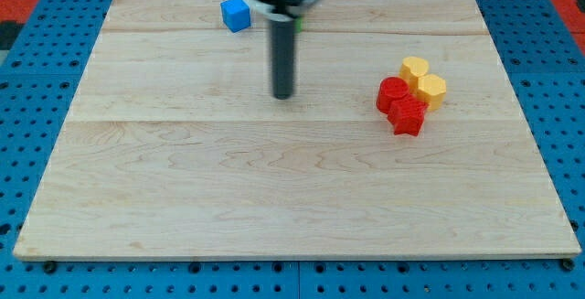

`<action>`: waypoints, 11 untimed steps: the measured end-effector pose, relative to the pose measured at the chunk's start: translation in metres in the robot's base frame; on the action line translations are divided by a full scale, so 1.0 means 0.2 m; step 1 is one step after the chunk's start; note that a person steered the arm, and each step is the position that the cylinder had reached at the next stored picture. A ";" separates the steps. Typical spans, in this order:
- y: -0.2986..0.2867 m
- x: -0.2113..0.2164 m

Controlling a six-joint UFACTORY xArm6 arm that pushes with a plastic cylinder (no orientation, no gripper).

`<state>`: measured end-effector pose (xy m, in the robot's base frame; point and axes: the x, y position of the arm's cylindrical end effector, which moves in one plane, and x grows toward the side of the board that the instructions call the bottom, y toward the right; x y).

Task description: Push the blue triangle into the green circle

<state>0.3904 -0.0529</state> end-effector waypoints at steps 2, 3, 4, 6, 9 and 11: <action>-0.75 -0.48; -0.70 -0.71; -0.52 -0.94; -0.06 -0.93; -0.09 -0.62; 0.05 -0.71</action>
